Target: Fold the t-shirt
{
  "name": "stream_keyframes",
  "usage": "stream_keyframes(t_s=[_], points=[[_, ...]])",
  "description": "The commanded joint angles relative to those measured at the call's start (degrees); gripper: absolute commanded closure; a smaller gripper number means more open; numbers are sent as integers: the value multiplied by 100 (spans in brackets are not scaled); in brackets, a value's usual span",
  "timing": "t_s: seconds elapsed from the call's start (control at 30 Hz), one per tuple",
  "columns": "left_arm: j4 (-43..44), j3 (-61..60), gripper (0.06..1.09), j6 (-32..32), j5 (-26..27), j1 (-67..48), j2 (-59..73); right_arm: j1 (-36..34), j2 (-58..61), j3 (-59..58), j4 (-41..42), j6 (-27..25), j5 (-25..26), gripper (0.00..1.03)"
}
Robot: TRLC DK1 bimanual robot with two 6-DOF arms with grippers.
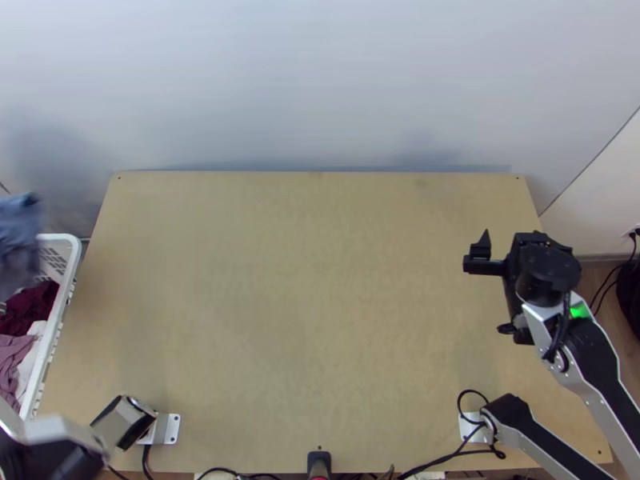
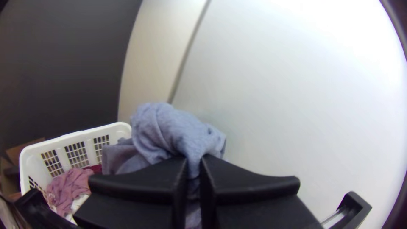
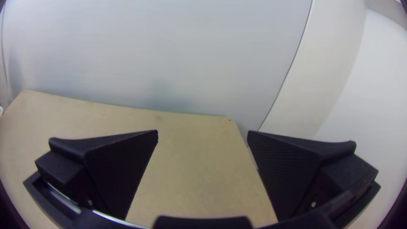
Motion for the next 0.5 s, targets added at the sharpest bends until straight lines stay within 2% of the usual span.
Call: stream_keyframes(t_s=[0.0, 0.1, 0.23, 0.47], points=[[-209, -199, 105, 49, -635, -2039, -1140, 3, -378, -61, 11, -80, 0, 5], [-376, -216, 105, 40, -925, -2926, -1193, 3, -571, -122, 64, -62, 0, 4], [-491, -339, 105, -294, -1207, -4131, -1149, -32, -721, -96, 64, -88, 9, 4], [-411, -805, 105, -856, -2173, -6512, -666, -137, -756, 36, 213, -185, 9, 4]])
